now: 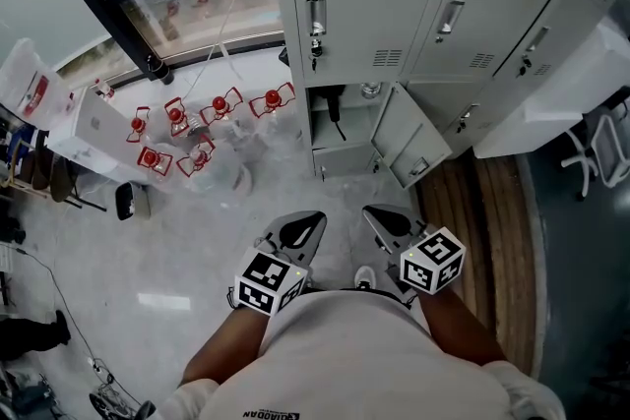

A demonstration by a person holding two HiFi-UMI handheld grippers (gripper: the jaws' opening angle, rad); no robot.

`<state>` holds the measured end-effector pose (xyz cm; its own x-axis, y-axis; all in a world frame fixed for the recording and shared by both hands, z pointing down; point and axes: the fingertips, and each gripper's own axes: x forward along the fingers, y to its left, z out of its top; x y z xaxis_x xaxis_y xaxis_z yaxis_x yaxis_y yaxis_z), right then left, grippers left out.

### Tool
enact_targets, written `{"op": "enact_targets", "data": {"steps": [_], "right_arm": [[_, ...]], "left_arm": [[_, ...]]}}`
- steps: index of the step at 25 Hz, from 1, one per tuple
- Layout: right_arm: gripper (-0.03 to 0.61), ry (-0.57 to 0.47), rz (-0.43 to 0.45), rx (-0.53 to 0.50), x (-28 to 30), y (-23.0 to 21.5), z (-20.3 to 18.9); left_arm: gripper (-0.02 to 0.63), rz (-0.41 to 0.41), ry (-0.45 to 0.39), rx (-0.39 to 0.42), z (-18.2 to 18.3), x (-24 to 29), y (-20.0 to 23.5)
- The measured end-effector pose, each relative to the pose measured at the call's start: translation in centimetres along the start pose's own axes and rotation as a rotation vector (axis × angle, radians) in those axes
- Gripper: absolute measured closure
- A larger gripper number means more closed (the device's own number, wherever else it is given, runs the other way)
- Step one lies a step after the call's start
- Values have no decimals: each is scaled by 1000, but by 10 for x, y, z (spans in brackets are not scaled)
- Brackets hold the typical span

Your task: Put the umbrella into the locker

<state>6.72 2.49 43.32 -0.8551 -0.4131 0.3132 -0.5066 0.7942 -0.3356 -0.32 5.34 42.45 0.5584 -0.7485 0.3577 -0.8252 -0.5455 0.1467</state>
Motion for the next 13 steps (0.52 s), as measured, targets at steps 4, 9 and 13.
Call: {"op": "enact_targets", "data": {"steps": [4, 9, 13], "right_arm": [[538, 2, -1, 0, -1, -2, -2], [538, 2, 3, 0, -1, -1, -2], [538, 4, 3, 0, -3, -2, -2]], "left_arm": [[598, 4, -1, 5, 1, 0, -1], [598, 5, 1, 3, 0, 0, -2], [598, 5, -2, -2, 1, 0, -5]]}}
